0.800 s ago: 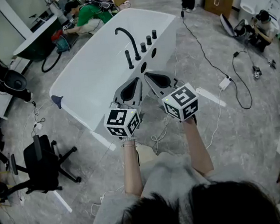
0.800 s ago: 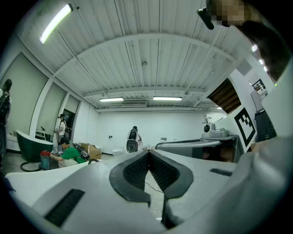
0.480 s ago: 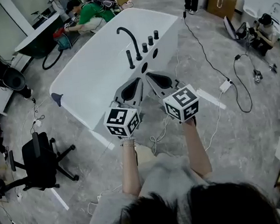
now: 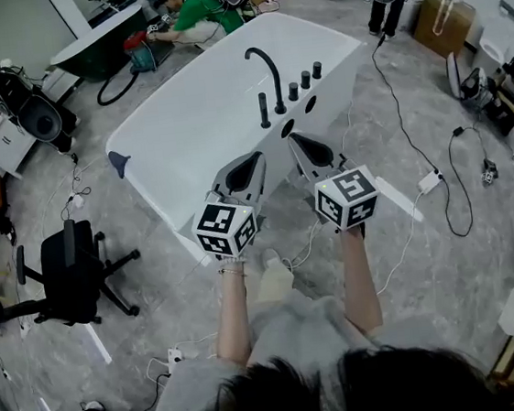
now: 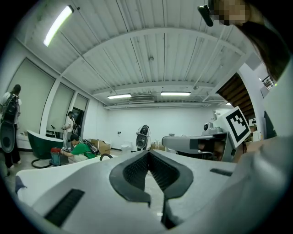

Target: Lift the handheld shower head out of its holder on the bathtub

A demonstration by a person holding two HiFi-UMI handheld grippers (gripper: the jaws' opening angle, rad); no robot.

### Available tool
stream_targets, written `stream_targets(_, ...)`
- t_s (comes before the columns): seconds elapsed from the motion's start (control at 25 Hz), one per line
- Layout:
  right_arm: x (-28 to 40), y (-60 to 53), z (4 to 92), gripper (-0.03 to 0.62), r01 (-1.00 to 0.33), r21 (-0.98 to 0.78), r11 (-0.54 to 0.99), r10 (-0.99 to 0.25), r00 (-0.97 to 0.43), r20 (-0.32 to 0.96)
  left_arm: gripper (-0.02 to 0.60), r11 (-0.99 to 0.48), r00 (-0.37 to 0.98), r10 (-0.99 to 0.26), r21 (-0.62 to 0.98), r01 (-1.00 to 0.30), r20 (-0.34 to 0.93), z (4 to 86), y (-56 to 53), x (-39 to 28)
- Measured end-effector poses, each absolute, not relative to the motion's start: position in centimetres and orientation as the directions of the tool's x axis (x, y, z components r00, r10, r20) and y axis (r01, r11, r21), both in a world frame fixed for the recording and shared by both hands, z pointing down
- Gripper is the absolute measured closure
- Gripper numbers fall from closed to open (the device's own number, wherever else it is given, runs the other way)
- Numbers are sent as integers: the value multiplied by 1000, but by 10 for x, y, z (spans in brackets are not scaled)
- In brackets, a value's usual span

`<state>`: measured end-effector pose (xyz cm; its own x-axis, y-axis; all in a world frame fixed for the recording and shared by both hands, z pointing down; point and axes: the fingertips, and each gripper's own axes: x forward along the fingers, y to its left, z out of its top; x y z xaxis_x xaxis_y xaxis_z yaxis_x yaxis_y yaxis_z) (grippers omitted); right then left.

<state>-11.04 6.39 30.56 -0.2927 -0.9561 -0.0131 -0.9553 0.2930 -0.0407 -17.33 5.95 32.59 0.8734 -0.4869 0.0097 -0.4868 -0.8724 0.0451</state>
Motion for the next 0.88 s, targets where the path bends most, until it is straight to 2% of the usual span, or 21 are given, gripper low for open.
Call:
stream_targets(0.52,-90,-41,326,595,-942,-64,329,-943,-332,33,577,-892,895,-444,74,-446,37,345,-40,-125)
stream_targets(0.88,-68,-99,324,595,-952,-51,301,-952,-303,41,577,-908,911,-412,73,-413,35,342,-102,-102)
